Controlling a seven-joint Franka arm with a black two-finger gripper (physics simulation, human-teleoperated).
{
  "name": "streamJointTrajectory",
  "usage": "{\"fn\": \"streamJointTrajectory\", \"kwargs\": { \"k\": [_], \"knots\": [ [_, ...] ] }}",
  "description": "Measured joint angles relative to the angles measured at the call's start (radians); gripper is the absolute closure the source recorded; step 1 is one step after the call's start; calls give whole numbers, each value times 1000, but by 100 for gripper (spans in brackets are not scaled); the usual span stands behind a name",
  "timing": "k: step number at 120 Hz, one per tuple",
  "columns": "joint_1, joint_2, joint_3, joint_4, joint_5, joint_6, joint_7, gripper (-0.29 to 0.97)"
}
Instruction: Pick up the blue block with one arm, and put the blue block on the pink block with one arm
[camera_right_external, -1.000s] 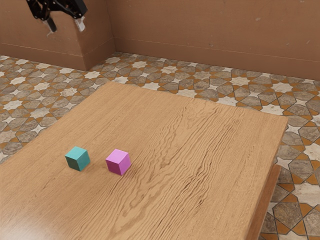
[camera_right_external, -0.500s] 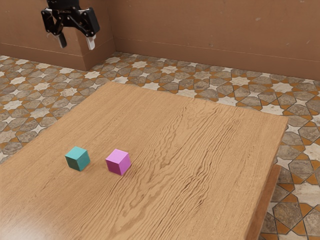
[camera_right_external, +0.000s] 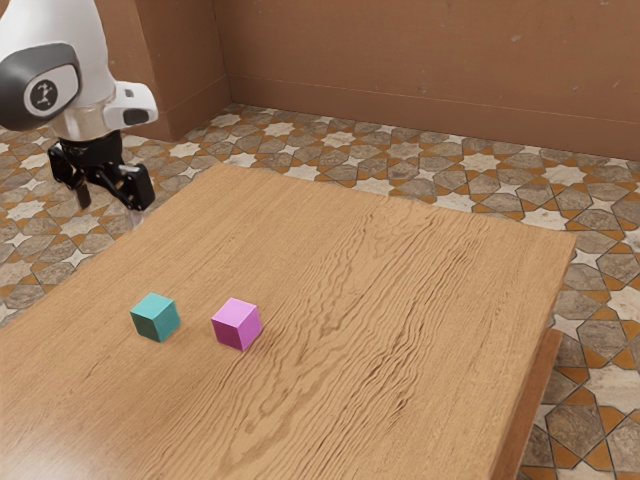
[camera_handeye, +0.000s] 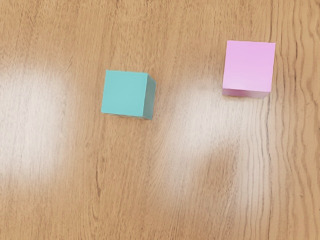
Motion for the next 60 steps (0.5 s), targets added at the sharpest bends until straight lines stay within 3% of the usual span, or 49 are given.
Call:
{"fn": "streamJointTrajectory", "kwargs": {
  "k": [16,38,60],
  "knots": [
    [0,-12,32,-13,11,86,34,0],
    [52,215,51,61,7,158,90,0],
    [31,355,103,57,-4,260,143,0]
  ]
}}
